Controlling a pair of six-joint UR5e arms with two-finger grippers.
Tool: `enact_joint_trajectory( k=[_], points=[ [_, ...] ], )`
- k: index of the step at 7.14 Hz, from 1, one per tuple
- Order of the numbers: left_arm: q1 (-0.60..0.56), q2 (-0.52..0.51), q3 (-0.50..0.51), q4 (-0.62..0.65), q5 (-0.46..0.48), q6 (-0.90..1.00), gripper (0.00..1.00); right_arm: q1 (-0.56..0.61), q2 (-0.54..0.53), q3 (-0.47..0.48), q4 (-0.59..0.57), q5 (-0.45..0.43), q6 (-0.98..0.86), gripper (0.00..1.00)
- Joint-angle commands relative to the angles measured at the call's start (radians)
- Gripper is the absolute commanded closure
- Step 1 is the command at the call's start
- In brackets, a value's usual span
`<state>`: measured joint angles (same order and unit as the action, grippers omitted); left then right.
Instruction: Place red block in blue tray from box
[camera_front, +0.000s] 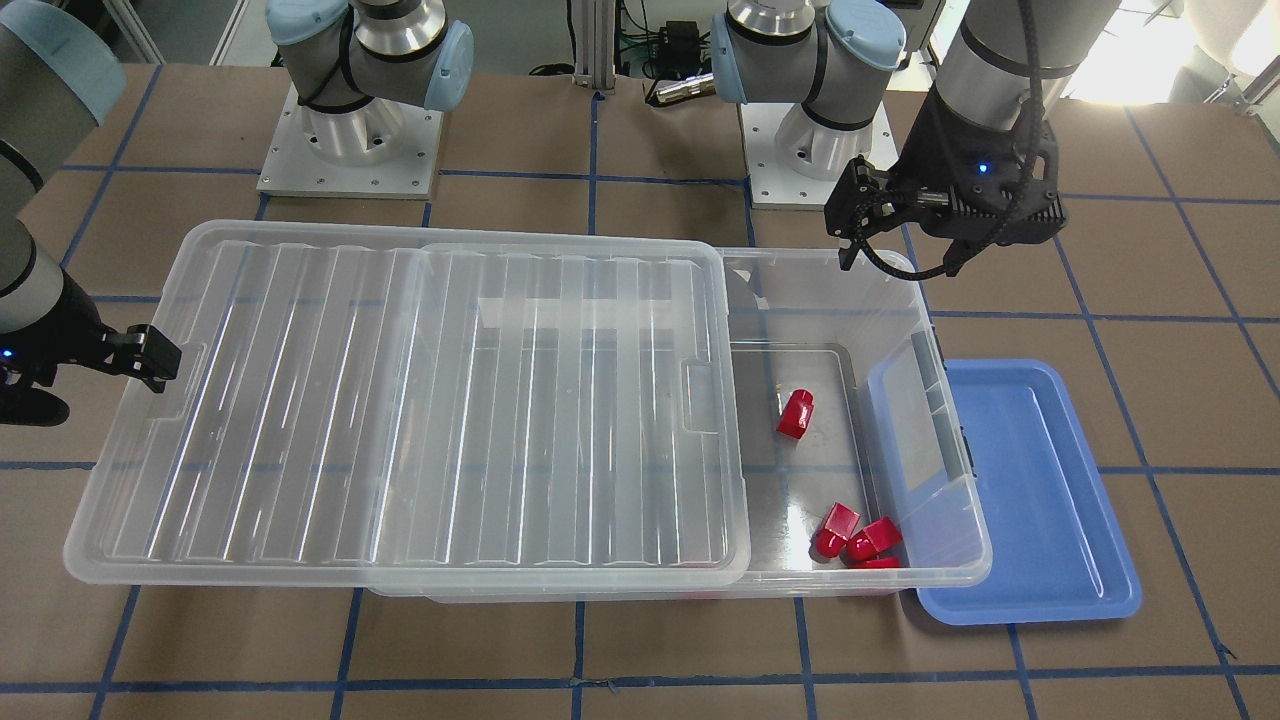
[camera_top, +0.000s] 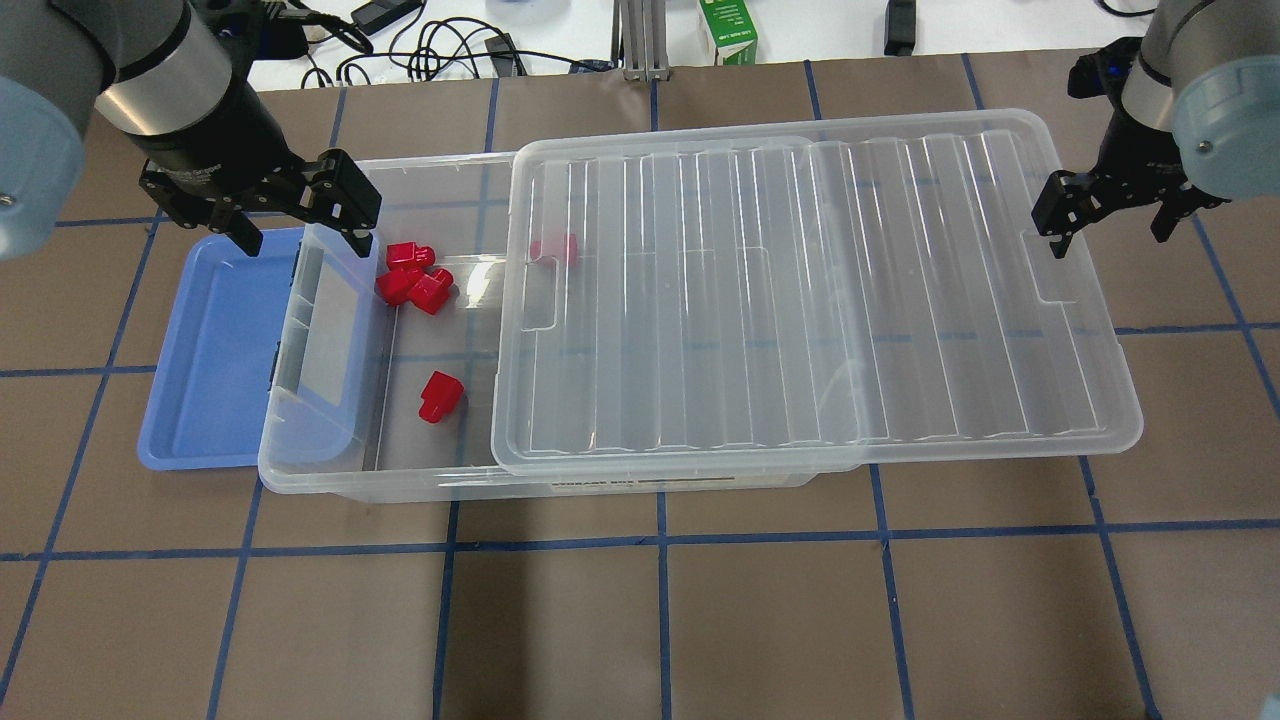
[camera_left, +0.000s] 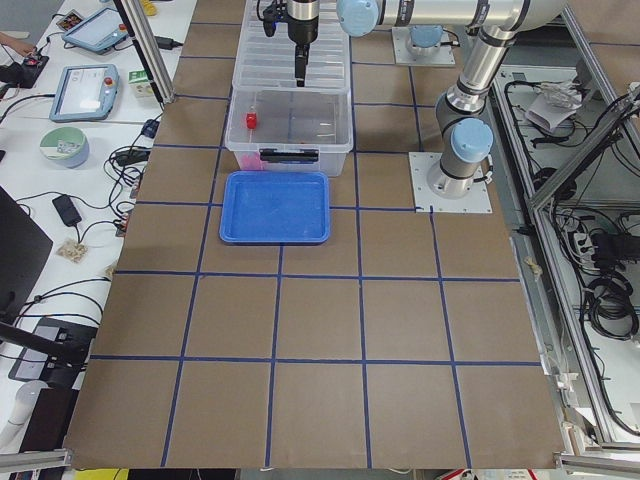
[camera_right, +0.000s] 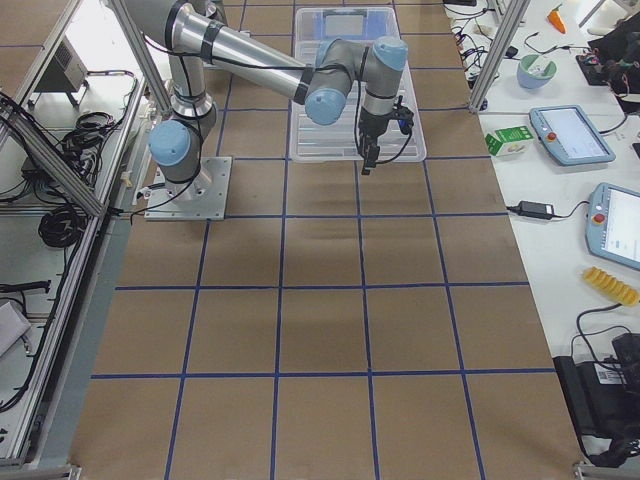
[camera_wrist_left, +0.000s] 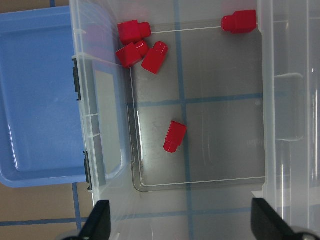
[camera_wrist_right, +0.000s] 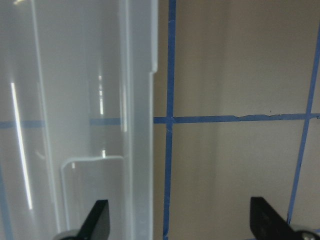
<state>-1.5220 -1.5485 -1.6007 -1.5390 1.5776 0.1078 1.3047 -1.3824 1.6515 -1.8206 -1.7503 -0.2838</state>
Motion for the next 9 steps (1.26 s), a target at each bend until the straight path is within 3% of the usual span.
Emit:
enact_joint_trajectory(
  k=[1,2,4,6,9],
  points=[
    [0.005,-0.036,-0.066,0.044,-0.004,0.018,0.00,0.017,-0.056,-0.086,0.091,0.090,0.012,0.00],
    [0.003,-0.065,-0.115,0.142,-0.005,0.038,0.00,0.053,-0.087,-0.151,0.175,0.092,0.021,0.00],
    [0.008,-0.084,-0.244,0.177,0.001,0.032,0.00,0.149,-0.153,-0.217,0.283,0.106,0.148,0.00],
    [-0.001,-0.134,-0.344,0.362,-0.007,-0.032,0.00,0.223,-0.168,-0.114,0.229,0.228,0.288,0.00],
    [-0.027,-0.183,-0.366,0.413,-0.016,-0.050,0.00,0.242,-0.188,-0.101,0.179,0.221,0.377,0.00]
  ],
)
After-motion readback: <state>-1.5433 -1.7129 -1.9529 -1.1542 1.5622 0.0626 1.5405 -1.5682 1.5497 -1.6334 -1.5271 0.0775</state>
